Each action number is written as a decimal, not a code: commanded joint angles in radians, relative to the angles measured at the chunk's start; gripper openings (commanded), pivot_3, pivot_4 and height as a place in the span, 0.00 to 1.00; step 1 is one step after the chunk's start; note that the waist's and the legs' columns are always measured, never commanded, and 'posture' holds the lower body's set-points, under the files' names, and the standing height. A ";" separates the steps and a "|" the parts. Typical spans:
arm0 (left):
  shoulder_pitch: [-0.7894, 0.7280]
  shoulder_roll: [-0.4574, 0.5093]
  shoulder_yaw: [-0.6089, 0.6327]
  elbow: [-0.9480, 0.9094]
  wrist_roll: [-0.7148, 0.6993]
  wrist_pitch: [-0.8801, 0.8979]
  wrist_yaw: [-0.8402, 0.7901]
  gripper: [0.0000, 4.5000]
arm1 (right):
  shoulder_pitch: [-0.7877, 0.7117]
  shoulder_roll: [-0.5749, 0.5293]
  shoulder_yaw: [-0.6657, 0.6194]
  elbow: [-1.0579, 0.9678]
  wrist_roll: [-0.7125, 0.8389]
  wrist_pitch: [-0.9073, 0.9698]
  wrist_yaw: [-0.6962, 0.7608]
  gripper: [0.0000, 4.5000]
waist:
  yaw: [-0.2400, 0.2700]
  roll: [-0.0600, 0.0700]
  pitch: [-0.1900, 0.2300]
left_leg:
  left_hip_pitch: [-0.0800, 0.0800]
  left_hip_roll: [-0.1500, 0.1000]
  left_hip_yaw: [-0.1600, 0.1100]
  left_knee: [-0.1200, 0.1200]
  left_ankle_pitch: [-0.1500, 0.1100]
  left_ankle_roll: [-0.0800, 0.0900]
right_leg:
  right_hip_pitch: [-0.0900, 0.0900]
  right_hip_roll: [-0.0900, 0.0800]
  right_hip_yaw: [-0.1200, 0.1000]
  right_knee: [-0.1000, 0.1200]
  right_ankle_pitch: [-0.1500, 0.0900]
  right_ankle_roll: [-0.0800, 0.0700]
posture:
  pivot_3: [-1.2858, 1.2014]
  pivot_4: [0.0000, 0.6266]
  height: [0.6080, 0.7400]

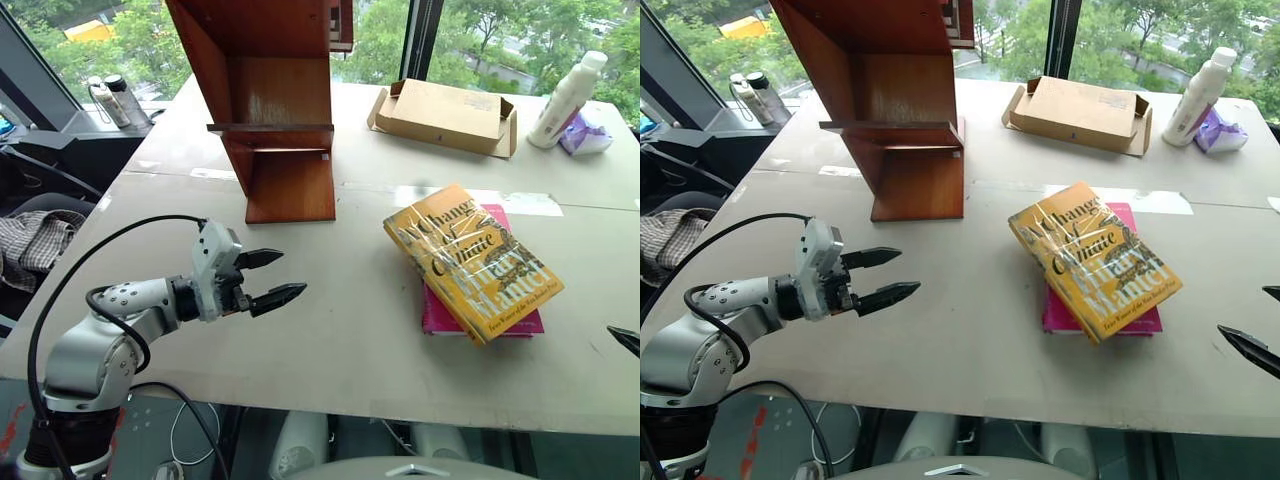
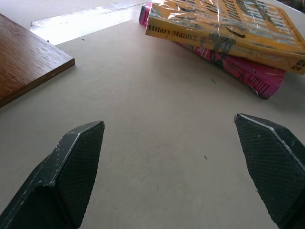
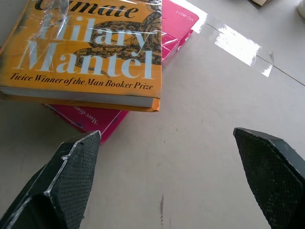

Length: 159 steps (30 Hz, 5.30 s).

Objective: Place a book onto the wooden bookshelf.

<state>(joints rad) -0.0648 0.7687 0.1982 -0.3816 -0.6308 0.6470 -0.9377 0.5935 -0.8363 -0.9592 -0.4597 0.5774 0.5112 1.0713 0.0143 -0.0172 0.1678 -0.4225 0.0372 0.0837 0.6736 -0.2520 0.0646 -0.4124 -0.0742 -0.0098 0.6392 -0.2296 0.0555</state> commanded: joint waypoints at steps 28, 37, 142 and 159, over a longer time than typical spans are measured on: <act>-0.162 -0.015 -0.092 -0.158 -0.107 0.001 -0.050 1.00 | -0.985 -0.379 1.057 0.006 -0.198 0.555 -0.556 0.01 | -0.005 0.000 0.001 | -0.002 -0.001 0.003 0.000 0.002 -0.002 | -0.003 0.005 0.001 0.001 0.000 0.001 | 0.52 0.24 1.00; -0.067 0.001 -0.075 -0.202 -0.095 -0.036 -0.046 1.00 | -1.100 -0.242 1.240 0.218 -0.273 0.485 -0.368 0.01 | -0.007 -0.002 0.000 | -0.003 -0.001 0.004 0.001 0.003 -0.003 | -0.004 0.006 0.001 0.001 0.000 0.001 | 0.52 0.24 1.00; -0.601 -0.143 -0.360 0.116 0.019 0.040 0.116 0.00 | -0.407 0.025 0.160 0.050 0.314 -0.028 0.092 1.00 | 0.002 0.001 -0.004 | 0.005 -0.003 0.000 -0.001 0.002 -0.001 | 0.005 0.004 0.002 0.001 0.000 0.000 | 0.52 0.24 1.00; -1.187 -0.086 -0.363 0.417 0.548 -0.628 0.027 0.00 | -0.610 0.040 0.295 0.137 0.322 -0.048 -0.020 1.00 | 0.000 -0.001 -0.001 | 0.000 -0.007 0.000 -0.002 0.002 -0.001 | 0.001 0.006 0.001 -0.001 0.001 0.008 | 0.52 0.24 1.00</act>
<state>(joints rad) -1.2188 0.6637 -0.2018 0.0286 -0.1019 0.0482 -0.8997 0.0015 -0.7811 -0.6620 -0.3283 0.9041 0.4920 1.0512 0.0144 -0.0184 0.1672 -0.4227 0.0282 0.0831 0.6712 -0.2501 0.0639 -0.4113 -0.0686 -0.0082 0.6383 -0.2292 0.0643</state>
